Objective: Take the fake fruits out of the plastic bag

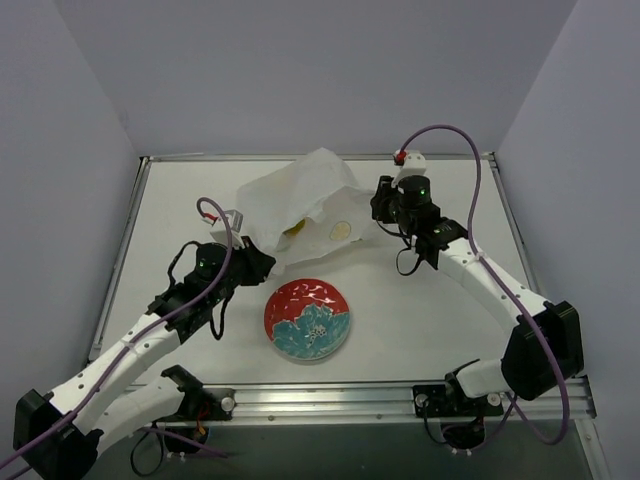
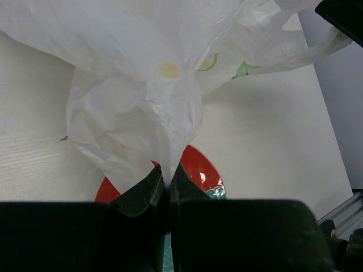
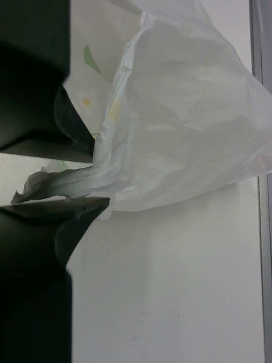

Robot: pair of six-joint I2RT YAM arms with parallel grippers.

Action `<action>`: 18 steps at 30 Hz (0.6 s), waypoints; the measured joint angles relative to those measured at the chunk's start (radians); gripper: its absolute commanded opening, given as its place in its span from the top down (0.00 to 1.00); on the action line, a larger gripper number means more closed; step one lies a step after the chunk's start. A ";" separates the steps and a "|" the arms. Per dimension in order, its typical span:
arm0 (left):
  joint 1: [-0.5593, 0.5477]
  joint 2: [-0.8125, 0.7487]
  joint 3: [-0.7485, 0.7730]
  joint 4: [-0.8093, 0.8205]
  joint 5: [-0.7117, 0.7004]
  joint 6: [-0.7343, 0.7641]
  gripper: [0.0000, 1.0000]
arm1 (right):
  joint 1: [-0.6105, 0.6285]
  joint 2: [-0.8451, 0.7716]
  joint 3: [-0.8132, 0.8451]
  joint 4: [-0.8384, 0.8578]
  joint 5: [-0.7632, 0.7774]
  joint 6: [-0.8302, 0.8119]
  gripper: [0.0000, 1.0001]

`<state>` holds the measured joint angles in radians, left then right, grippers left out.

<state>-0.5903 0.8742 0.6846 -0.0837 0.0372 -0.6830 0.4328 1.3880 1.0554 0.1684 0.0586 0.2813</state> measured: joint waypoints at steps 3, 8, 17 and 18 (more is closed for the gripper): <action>0.000 0.024 -0.001 0.013 0.006 -0.009 0.98 | 0.000 -0.024 -0.002 -0.037 0.006 -0.008 0.41; 0.000 0.034 0.007 0.022 0.018 -0.010 0.98 | 0.015 -0.172 0.000 -0.097 -0.001 -0.023 0.37; -0.001 0.100 0.204 0.034 0.037 -0.008 0.98 | 0.249 -0.241 0.002 -0.093 0.019 -0.058 0.09; -0.001 0.101 0.220 0.030 0.037 -0.006 0.98 | 0.247 -0.229 -0.007 -0.098 0.043 -0.071 0.00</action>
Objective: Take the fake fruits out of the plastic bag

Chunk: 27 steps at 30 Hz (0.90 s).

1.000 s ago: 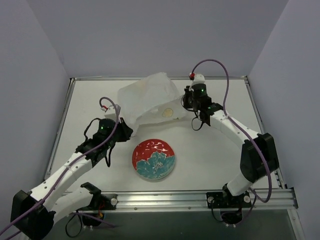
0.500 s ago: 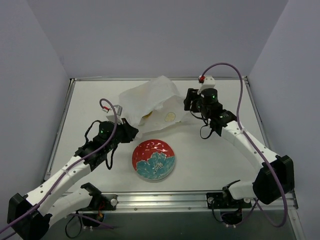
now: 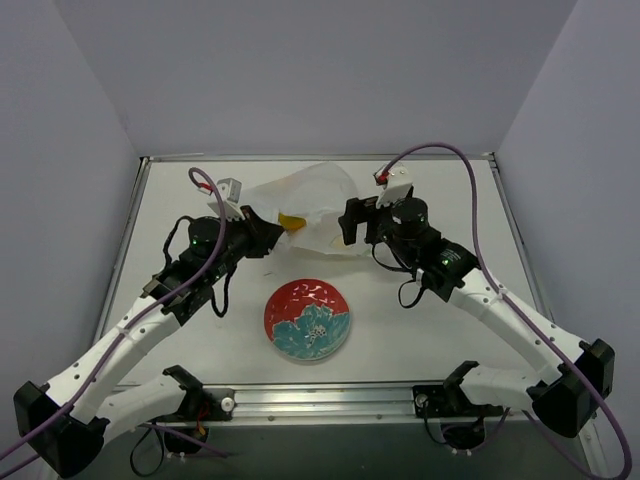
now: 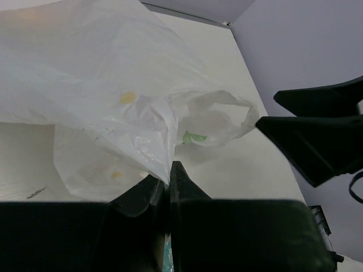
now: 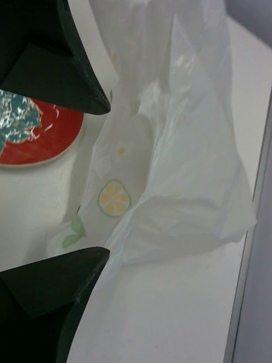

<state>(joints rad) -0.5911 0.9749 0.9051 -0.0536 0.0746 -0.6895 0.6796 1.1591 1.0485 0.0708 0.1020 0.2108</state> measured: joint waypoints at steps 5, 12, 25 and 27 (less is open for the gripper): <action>0.000 0.006 0.031 -0.023 0.000 0.010 0.98 | -0.045 0.043 -0.069 -0.034 0.034 -0.050 0.00; 0.000 0.087 0.140 -0.092 0.000 0.043 0.98 | -0.150 0.291 -0.013 -0.032 0.063 -0.085 0.55; 0.044 0.246 0.705 -0.312 -0.019 0.171 0.98 | -0.058 0.235 0.389 -0.068 0.002 -0.058 1.00; 0.092 0.255 0.766 -0.332 0.005 0.176 0.98 | -0.063 0.221 0.481 -0.076 -0.002 -0.058 1.00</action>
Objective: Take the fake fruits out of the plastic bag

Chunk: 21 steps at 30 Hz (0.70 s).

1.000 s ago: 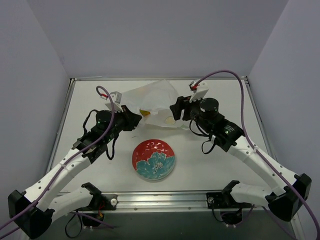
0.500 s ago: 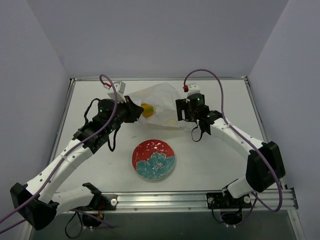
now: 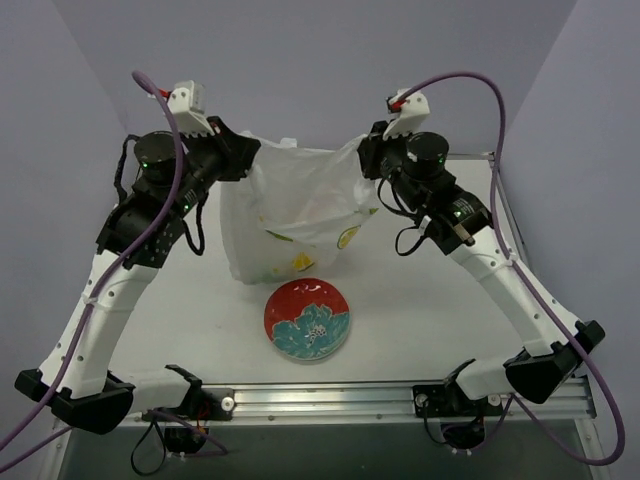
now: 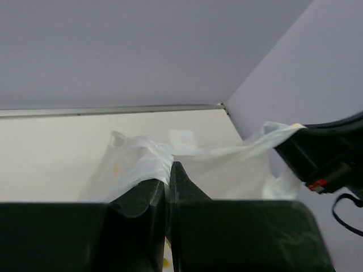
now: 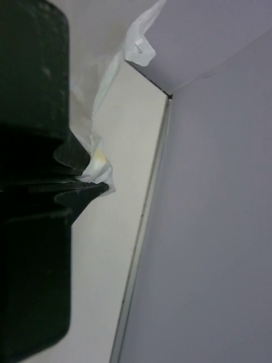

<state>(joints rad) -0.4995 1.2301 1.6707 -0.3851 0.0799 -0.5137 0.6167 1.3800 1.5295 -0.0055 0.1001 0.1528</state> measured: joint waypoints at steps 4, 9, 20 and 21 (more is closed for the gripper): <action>0.126 0.045 0.104 -0.035 0.062 0.000 0.98 | -0.003 0.006 0.130 -0.034 -0.002 0.000 1.00; 0.210 0.110 0.152 -0.062 0.131 -0.012 0.98 | -0.002 0.014 0.146 -0.084 -0.005 0.003 1.00; 0.252 0.198 0.032 -0.066 0.188 -0.017 0.98 | -0.049 0.097 -0.002 -0.097 0.009 0.001 1.00; 0.262 0.220 0.032 -0.063 0.192 -0.016 0.98 | -0.055 0.107 -0.008 -0.097 0.010 0.001 1.00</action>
<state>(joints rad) -0.2371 1.4498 1.7027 -0.4484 0.2718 -0.5297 0.5617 1.4868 1.5211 -0.1020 0.1097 0.1535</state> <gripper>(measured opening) 0.028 0.004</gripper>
